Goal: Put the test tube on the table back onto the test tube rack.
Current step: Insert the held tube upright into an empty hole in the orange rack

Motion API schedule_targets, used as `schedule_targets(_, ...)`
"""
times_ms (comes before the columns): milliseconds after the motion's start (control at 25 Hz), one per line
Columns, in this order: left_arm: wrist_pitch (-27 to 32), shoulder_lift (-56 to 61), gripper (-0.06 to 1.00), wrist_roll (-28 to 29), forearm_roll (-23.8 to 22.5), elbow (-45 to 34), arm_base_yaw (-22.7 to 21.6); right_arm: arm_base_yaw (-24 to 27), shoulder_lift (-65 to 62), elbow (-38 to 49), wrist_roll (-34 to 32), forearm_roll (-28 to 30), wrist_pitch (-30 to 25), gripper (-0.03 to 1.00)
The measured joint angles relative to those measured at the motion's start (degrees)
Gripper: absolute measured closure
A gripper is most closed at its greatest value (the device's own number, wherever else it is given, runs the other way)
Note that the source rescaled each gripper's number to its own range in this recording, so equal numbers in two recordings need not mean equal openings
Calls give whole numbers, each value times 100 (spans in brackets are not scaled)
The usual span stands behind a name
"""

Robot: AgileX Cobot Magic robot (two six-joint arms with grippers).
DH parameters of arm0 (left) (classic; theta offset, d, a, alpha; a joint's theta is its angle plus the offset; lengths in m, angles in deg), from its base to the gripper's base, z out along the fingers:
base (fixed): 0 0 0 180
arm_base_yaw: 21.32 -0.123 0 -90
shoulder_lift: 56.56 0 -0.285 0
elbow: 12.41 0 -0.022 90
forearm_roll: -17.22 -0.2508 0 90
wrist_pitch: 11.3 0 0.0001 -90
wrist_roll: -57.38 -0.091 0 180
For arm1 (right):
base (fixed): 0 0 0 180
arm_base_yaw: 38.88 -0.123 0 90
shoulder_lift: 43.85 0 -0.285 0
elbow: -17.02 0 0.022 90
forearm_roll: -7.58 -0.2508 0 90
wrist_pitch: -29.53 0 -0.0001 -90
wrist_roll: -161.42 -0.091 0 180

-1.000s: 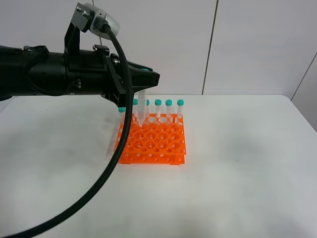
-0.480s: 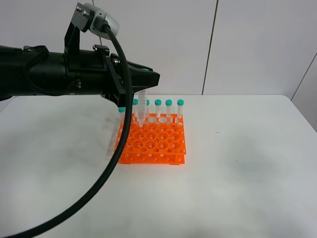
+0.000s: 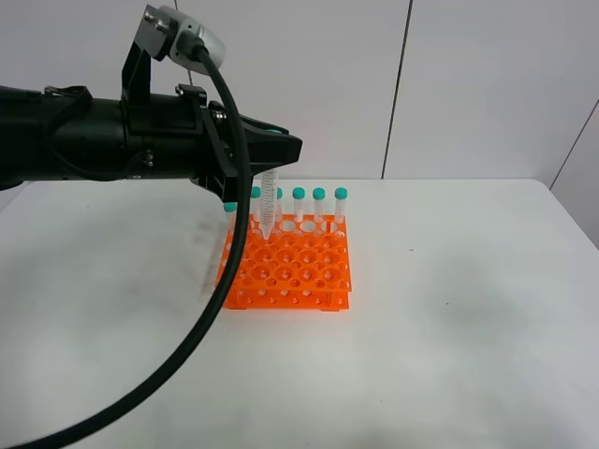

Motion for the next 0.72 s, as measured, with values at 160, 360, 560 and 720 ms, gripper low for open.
schedule_targets(160, 0, 0, 94, 0, 0, 0, 0, 0, -164, 0, -4, 0, 88, 43)
schedule_targets(360, 0, 0, 94, 0, 0, 0, 0, 0, -852, 0, -4, -1, 178, 43)
schedule_targets(560, 5, 0, 94, 0, 0, 0, 0, -339, -1191, 0, -4, -12, 219, 43)
schedule_targets(720, 5, 0, 94, 0, 0, 0, 0, -668, -1256, 0, -4, -25, 219, 43)
